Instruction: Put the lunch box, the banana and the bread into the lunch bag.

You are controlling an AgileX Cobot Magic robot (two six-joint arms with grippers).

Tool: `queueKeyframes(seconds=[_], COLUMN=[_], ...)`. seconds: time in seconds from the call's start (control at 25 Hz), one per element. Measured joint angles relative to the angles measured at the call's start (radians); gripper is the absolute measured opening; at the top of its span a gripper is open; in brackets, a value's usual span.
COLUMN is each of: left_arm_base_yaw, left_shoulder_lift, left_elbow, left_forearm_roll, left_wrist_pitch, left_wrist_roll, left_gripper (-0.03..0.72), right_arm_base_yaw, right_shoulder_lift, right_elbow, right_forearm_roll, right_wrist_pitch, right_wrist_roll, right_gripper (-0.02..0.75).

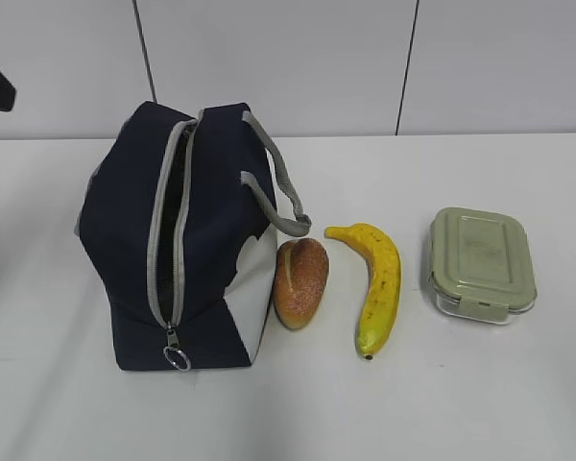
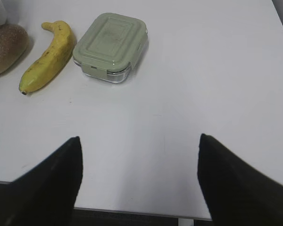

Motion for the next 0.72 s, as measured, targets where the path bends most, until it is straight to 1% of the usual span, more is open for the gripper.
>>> queueKeyframes(seconds=[0.08, 0.16, 0.28, 0.36, 0.52, 0.6, 0.72], left_arm_base_yaw=[-0.004, -0.018, -0.058, -0.091, -0.149, -0.167, -0.175], left_shoulder_lift=[0.067, 0.128, 0.192, 0.227, 0.298, 0.329, 0.365], left_elbow=[-0.068, -0.126, -0.201, -0.244, -0.294, -0.303, -0.308], left_forearm_roll=[-0.016, -0.016, -0.016, -0.017, -0.02, -0.021, -0.021], left_wrist_pitch=[0.038, 0.057, 0.069, 0.085, 0.116, 0.126, 0.133], left_wrist_roll=[0.0, 0.0, 0.0, 0.0, -0.015, -0.015, -0.028], left_gripper=[0.267, 0.314, 0.4, 0.435, 0.455, 0.456, 0.456], right_arm_base_yaw=[0.0, 0.0, 0.0, 0.0, 0.0, 0.0, 0.0], right_shoulder_lift=[0.0, 0.0, 0.0, 0.0, 0.0, 0.0, 0.0], right_elbow=[0.0, 0.0, 0.0, 0.0, 0.0, 0.0, 0.0], right_forearm_roll=[0.0, 0.0, 0.0, 0.0, 0.0, 0.0, 0.0], right_wrist_pitch=[0.0, 0.0, 0.0, 0.0, 0.0, 0.0, 0.0], right_wrist_roll=[0.0, 0.0, 0.0, 0.0, 0.0, 0.0, 0.0], right_gripper=[0.581, 0.581, 0.581, 0.581, 0.581, 0.581, 0.581])
